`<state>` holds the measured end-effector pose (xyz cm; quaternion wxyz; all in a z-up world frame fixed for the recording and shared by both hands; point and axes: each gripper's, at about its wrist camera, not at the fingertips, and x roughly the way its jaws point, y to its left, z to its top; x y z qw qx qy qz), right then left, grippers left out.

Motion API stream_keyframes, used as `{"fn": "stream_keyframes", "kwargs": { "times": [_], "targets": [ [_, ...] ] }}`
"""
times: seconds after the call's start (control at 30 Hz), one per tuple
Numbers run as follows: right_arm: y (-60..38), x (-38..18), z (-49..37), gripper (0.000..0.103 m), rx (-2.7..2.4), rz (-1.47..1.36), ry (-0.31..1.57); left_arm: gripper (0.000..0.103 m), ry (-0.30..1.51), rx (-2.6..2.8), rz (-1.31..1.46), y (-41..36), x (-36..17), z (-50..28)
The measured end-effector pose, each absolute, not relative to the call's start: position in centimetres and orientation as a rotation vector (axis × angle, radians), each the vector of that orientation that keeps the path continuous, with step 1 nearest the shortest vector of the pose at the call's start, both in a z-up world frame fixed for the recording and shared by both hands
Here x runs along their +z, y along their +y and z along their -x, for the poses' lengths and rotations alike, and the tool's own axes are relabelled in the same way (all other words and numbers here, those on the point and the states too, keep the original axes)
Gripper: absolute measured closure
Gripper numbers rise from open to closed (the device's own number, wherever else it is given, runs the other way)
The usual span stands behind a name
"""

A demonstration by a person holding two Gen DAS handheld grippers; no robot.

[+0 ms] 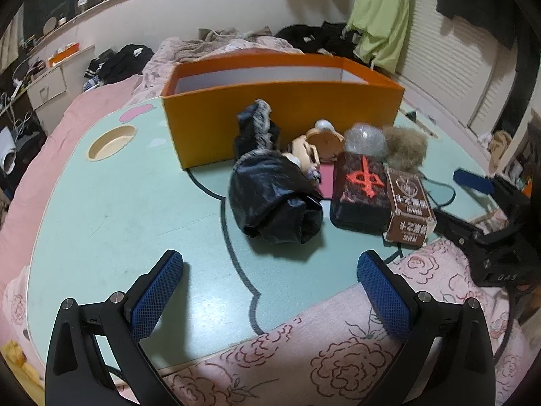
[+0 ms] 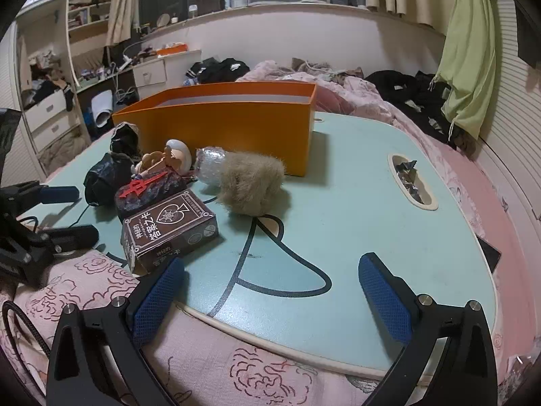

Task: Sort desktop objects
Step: 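Grasp the small silver metal item in the orange box with the left gripper, set it beside the fur ball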

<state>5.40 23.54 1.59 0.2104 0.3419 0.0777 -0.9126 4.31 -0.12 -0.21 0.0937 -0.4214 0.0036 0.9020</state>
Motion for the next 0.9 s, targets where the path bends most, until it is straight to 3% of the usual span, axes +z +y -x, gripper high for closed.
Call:
{"fn": "stream_keyframes", "kwargs": {
  "times": [0.27,0.37,0.5,0.7,0.9],
  "targets": [
    [23.7,1.3,-5.4,0.000,-2.540,-0.957,0.217,0.003,0.034,2.608,1.045,2.1,8.3,-1.1],
    [23.7,1.3,-5.3,0.000,-2.540,-0.956,0.214,0.022,0.109,2.520,1.093,5.5,10.4,4.6],
    [23.8,1.2,-5.3,0.000,-2.545,-0.951,0.210,0.062,0.299,2.434,1.305,10.6,8.4,13.5],
    [24.0,1.2,-5.3,0.000,-2.552,-0.941,0.199,0.064,0.411,2.224,1.452,14.6,3.9,18.8],
    [24.0,1.1,-5.4,0.000,-2.552,-0.940,0.198,0.064,0.383,2.211,1.501,15.1,1.9,20.2]
  ]
}}
